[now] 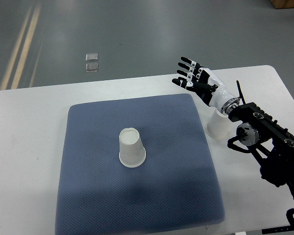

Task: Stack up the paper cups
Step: 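Move the right hand over the white paper cup beside the pad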

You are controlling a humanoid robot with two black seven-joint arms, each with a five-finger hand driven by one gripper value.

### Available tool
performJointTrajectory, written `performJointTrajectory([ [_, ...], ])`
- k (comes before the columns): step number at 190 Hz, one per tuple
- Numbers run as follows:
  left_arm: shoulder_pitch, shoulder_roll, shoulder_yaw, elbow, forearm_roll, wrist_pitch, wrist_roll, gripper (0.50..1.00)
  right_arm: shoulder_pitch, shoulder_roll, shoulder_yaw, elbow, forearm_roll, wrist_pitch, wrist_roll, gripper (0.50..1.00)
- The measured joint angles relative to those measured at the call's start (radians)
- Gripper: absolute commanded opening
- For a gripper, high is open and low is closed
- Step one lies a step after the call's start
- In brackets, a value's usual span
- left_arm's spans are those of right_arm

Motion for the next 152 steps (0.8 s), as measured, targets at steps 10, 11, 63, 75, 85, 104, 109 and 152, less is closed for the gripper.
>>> performJointTrajectory([
  [10,0.0,0.0,0.0,0.0,0.0,0.0,0.0,1.0,0.001,-0.01,0.001,0.001,0.0,0.003,0.0,0.928],
  [11,0.0,0.0,0.0,0.0,0.0,0.0,0.0,1.0,0.001,-0.011,0.001,0.001,0.0,0.004,0.0,0.928],
  [63,0.0,0.0,0.0,0.0,0.0,0.0,0.001,1.0,0.059,-0.134,-0.027,0.011,-0.088,0.035,0.005,0.924],
  [75,0.0,0.0,0.0,0.0,0.0,0.0,0.001,1.0,0.069,-0.185,-0.032,0.014,-0.178,0.09,0.023,0.919],
  [85,0.0,0.0,0.0,0.0,0.0,0.0,0.001,1.0,0.081,-0.229,-0.036,0.021,-0.262,0.15,0.045,0.921],
  [104,0.0,0.0,0.0,0.0,0.0,0.0,0.001,1.0,0.096,-0.298,-0.039,0.044,-0.415,0.246,0.078,0.921],
  [109,0.0,0.0,0.0,0.0,0.0,0.0,0.001,1.0,0.098,-0.313,-0.039,0.052,-0.451,0.266,0.085,0.921],
  [152,0.0,0.0,0.0,0.0,0.0,0.0,0.0,1.0,0.104,-0.392,-0.046,0.139,-0.725,0.404,0.121,0.921],
])
